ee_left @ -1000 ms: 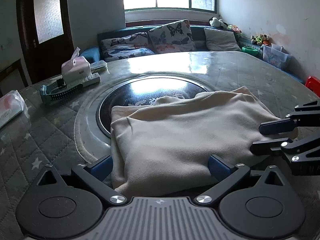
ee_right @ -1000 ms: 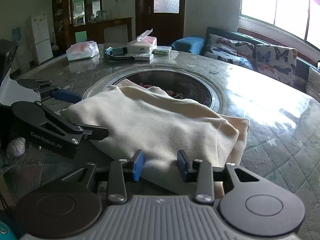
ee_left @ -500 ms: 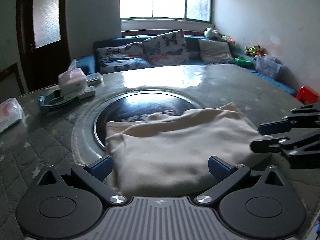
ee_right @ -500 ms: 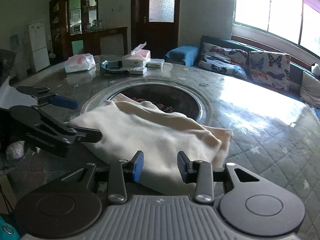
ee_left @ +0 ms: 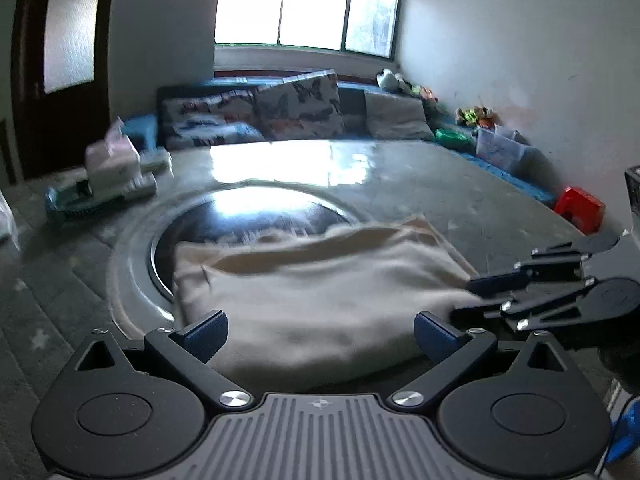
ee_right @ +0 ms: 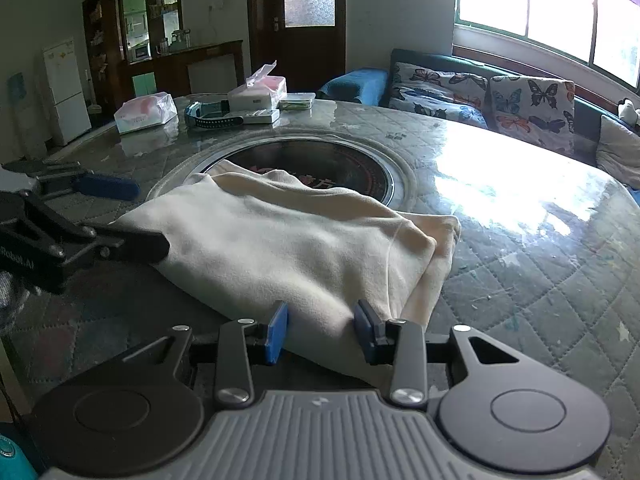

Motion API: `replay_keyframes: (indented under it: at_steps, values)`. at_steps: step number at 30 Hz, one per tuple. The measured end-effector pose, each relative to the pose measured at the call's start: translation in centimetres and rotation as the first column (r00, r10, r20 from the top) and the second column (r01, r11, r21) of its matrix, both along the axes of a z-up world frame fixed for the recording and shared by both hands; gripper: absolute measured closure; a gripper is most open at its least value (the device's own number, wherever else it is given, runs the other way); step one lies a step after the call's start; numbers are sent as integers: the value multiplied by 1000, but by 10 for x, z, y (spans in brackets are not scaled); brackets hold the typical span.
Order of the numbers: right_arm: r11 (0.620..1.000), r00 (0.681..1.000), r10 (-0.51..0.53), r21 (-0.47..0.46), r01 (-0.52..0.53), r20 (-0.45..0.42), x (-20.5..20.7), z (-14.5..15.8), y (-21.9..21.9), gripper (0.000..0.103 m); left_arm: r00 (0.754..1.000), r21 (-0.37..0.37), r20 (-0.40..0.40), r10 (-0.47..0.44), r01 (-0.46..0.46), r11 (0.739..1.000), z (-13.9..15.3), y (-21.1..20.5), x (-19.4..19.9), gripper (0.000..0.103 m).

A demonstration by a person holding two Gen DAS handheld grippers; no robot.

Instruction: Fold clothes

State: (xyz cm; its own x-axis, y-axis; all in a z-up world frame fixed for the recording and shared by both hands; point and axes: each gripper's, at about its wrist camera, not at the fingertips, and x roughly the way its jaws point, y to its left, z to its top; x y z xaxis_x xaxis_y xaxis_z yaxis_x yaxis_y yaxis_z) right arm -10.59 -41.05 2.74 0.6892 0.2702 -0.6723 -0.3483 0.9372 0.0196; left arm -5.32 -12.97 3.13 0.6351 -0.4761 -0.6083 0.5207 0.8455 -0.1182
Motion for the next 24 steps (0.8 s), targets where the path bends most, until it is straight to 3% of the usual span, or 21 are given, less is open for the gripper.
replay_keyframes:
  at_steps: [7, 11, 18, 24]
  values:
    - [1000, 1000, 2, 6, -2, -1, 0, -1, -1, 65, 1000, 86, -1, -24, 24, 996, -18, -5, 3, 1]
    - [1000, 1000, -2, 22, 2, 2, -1, 2, -3, 65, 1000, 71, -11, -18, 19, 997, -9, -3, 5, 1]
    - [999, 999, -24, 50, 22, 34, -3, 19, -9, 67, 998, 67, 54, 9, -12, 998, 7, -2, 7, 0]
    - [999, 999, -33, 38, 35, -35, 3, -1, -11, 73, 997, 83, 35, 75, -77, 994, 4, 5, 21, 0]
